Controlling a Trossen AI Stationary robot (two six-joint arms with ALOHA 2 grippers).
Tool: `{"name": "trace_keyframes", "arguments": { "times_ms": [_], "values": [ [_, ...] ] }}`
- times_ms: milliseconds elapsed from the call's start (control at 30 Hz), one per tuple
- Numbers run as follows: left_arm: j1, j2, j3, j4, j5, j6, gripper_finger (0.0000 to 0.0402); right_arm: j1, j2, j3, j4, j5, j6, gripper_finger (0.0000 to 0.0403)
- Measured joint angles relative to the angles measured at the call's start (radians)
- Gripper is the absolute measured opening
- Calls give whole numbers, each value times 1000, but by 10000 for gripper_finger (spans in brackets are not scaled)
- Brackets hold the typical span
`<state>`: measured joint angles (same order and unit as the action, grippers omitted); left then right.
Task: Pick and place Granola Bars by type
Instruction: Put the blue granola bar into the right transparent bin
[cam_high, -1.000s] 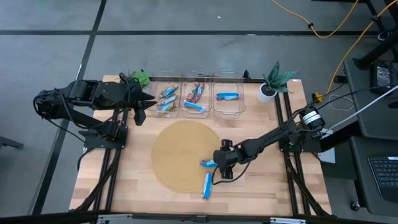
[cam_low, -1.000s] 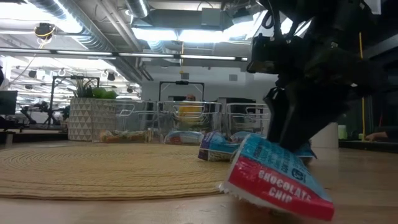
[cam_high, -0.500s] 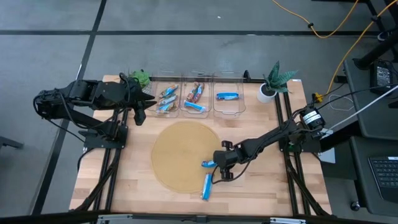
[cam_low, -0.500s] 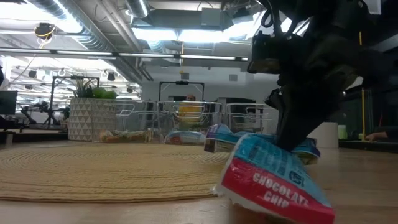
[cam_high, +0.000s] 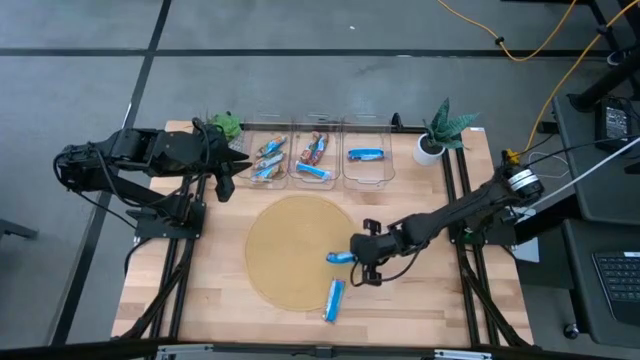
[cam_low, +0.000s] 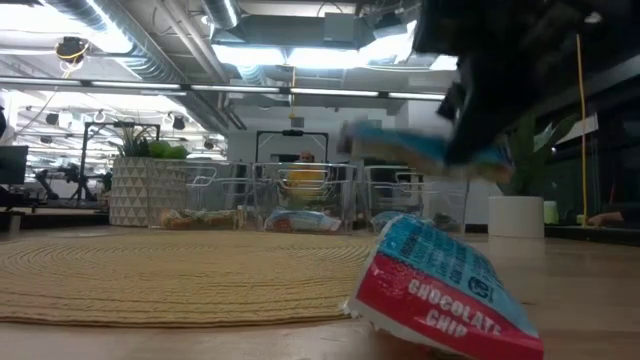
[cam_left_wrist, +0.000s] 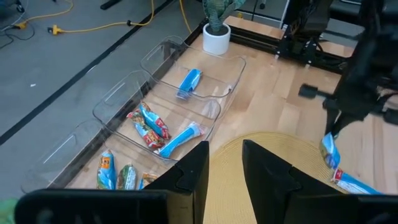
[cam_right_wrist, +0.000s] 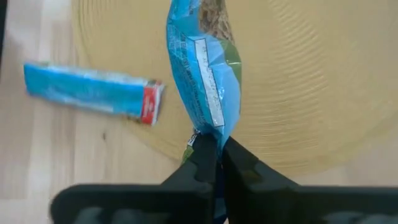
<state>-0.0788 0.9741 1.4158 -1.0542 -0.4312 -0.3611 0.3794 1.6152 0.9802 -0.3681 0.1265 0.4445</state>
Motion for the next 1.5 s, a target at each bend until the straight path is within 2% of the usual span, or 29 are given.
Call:
{"name": "trace_keyframes", "arguments": {
  "times_ms": [433,567,733,967,1067,1300,1500],
  "values": [
    [0,0,0,0,-3,0,88,-2,-319,10,-30,276,16,12],
    [0,0,0,0,8,0,88,-2,-402,38,-28,363,-44,13],
    [0,0,0,0,8,-1,88,-2,-468,89,-24,413,-159,11],
    [0,0,0,0,3,-3,88,-37,-516,134,-38,415,-197,12],
    [0,0,0,0,3,-3,88,-72,-532,160,-103,410,-199,12],
    [0,13,0,0,-31,-19,88,-222,-555,258,-327,285,-249,12],
    [0,35,0,0,-32,-21,88,-383,-564,358,-460,185,-375,12]
  ]
}}
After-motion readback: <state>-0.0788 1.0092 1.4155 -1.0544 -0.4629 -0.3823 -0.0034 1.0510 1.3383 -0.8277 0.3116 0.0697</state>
